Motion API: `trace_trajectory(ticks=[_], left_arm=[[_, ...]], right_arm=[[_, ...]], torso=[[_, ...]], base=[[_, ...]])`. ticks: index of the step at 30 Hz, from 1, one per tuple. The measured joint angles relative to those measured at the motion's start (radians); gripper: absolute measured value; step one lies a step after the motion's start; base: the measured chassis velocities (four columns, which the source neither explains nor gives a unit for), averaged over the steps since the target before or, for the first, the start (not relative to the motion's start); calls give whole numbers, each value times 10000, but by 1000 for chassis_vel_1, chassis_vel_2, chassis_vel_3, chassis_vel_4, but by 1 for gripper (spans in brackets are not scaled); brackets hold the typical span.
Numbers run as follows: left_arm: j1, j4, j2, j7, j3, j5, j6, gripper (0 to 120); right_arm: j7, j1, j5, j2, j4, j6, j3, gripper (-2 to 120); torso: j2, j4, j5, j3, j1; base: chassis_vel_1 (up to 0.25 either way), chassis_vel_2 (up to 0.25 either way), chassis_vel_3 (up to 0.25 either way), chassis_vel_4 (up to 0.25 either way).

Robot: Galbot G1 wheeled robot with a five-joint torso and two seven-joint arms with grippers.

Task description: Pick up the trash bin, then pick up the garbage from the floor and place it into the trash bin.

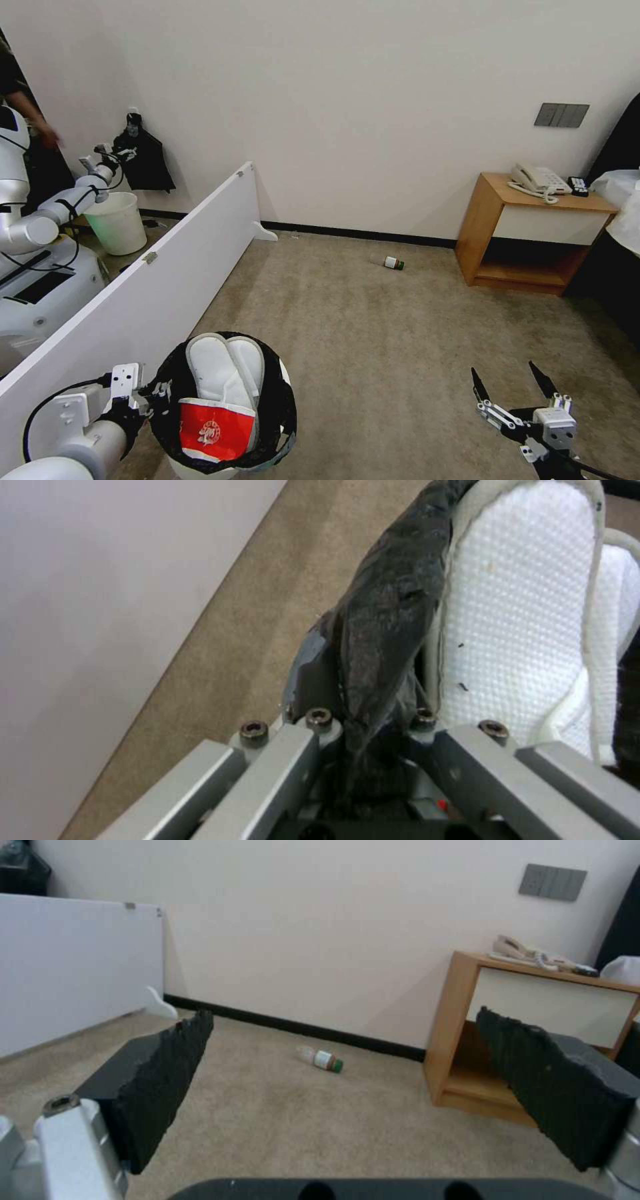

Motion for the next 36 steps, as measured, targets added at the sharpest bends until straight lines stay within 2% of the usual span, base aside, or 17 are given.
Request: trace_trajectory(ticks=[36], left_arm=[[8, -59, -151, -42, 74, 146, 29, 4]], right_arm=[[-57, -26, -22, 221, 5, 44, -72, 100]], torso=[[0, 1, 0, 0, 0]], base=[[0, 0, 0, 0]])
